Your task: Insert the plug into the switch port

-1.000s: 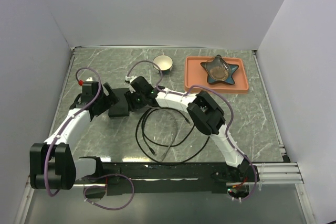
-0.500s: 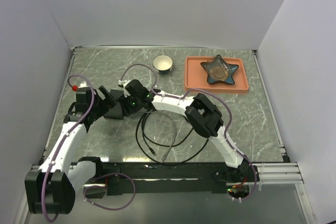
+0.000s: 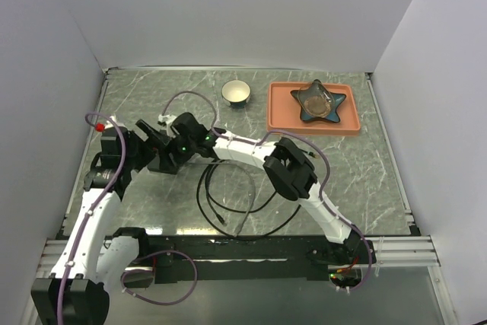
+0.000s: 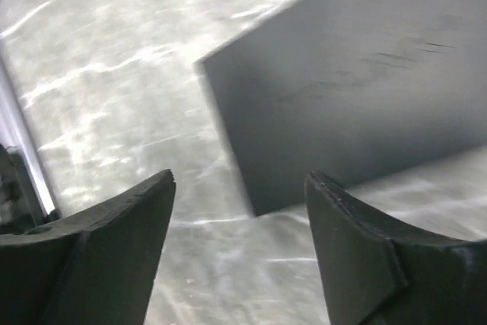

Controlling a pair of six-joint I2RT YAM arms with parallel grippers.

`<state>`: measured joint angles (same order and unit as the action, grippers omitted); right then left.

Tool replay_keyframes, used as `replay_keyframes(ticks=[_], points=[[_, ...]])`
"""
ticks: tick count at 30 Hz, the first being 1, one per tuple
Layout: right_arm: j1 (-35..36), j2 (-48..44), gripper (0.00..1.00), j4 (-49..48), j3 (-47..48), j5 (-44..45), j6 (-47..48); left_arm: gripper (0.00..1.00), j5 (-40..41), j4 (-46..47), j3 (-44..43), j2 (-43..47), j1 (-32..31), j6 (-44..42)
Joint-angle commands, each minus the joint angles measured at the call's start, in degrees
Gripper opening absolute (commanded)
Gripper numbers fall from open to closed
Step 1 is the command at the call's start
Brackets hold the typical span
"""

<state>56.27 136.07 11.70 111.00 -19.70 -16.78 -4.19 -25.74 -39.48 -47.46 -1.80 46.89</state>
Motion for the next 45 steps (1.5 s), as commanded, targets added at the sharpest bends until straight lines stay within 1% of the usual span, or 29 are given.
replay_keyframes(ticks=[1,3,6,10,15,16,17,19,20,25,28,29,33,37,39,45], points=[[2.70,-1.86,0.81,-4.50,-0.87,-9.73,4.11,0.99,-5.30,4.37,-1.22,1.14,-0.31,3.02],[2.53,-3.00,0.82,-4.49,-2.27,-10.18,4.56,0.99,-5.75,4.82,0.02,3.68,-0.31,2.94],[2.09,-6.42,0.82,-6.16,-6.92,-7.64,4.21,0.99,-4.08,3.86,1.86,6.76,-0.31,2.50],[-0.10,-13.19,0.83,-8.27,-14.57,-4.04,0.01,0.98,-1.71,3.41,5.98,7.82,-0.31,3.55],[-5.10,-24.43,0.84,-8.80,-26.87,-1.04,-2.30,0.97,1.19,4.20,10.12,3.09,-0.31,5.49],[-5.73,-26.28,0.84,-8.72,-28.63,-0.34,-2.47,0.97,0.94,4.90,12.13,2.12,-0.31,6.36],[-6.34,-29.78,0.84,-8.80,-32.30,0.62,-2.56,0.96,0.59,7.52,13.28,0.46,-0.22,6.80],[-7.92,-33.40,0.85,-9.68,-35.92,1.59,-1.86,0.96,-0.64,10.69,16.44,-1.05,-0.22,8.20],[-8.19,-36.37,0.85,-8.99,-38.55,2.38,-1.42,0.96,-0.82,14.19,17.33,-2.36,-0.13,8.65],[-9.86,-42.55,0.86,-3.45,-42.18,8.17,1.13,0.96,-0.38,18.88,19.18,-7.02,0.66,8.74],[-11.18,-45.54,0.86,-1.25,-44.55,9.85,1.74,0.96,-1.00,22.21,19.88,-10.27,1.63,8.48],[-11.97,-46.85,0.86,-0.98,-45.86,10.30,1.83,0.96,-1.17,23.18,19.88,-11.67,3.72,8.30],[-13.73,-49.84,0.88,0.95,-49.38,12.31,1.92,0.96,-1.44,27.13,18.83,-16.25,5.23,7.60],[-15.05,-53.18,0.90,3.58,-53.24,15.92,2.27,0.96,-0.65,28.11,14.44,-23.18,5.84,4.79],[-15.83,-53.80,0.90,4.38,-54.31,18.54,1.84,0.96,0.57,27.85,11.90,-24.78,6.11,3.56],[-17.42,-55.47,0.87,4.03,-57.82,19.62,1.13,0.96,0.06,28.28,4.79,-31.81,7.08,-0.65]])
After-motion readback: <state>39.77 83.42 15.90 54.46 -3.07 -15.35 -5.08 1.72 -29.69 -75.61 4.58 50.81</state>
